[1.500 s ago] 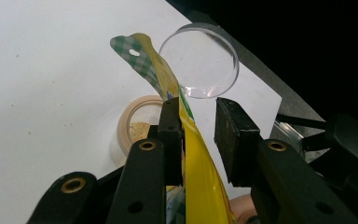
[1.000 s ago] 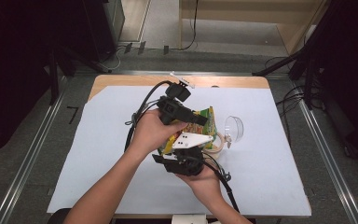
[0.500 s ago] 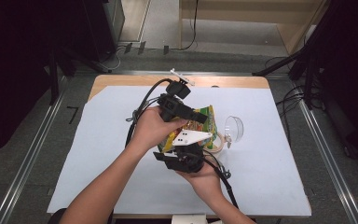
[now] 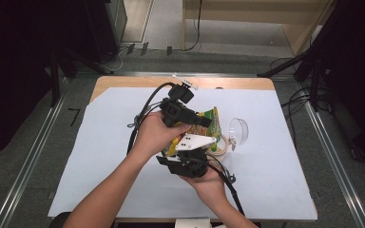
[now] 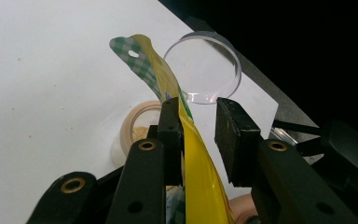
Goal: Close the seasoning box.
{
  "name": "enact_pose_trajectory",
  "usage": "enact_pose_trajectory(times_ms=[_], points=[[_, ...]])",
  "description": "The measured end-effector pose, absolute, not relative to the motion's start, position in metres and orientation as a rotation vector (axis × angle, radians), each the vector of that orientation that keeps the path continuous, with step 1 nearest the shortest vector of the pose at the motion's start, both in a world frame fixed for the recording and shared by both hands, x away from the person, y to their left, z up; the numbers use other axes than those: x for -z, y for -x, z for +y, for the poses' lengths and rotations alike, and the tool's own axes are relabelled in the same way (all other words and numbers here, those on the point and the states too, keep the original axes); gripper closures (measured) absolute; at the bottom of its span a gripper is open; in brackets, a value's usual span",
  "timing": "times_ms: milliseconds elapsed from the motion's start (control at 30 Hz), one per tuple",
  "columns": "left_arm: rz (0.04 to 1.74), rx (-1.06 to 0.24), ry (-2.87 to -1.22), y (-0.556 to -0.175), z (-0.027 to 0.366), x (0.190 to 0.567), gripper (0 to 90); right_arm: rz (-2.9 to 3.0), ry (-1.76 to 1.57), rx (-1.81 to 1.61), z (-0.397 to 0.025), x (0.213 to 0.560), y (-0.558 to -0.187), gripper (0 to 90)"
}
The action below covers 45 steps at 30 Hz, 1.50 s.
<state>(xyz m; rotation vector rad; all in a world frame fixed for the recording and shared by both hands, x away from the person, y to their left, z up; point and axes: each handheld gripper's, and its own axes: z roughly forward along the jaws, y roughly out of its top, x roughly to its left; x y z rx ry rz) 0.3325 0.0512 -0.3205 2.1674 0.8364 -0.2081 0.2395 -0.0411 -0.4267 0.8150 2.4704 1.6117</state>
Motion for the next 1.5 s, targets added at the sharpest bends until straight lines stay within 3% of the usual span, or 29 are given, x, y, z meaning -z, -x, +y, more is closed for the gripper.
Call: enact_pose_trajectory(times_ms=[1500], points=[[0.828,0.231,-2.183,-0.3370,0.0447,0.3184,72.3,2.461,-0.850,-1.631,-0.0438,0.4238,-0.2397,69.2]])
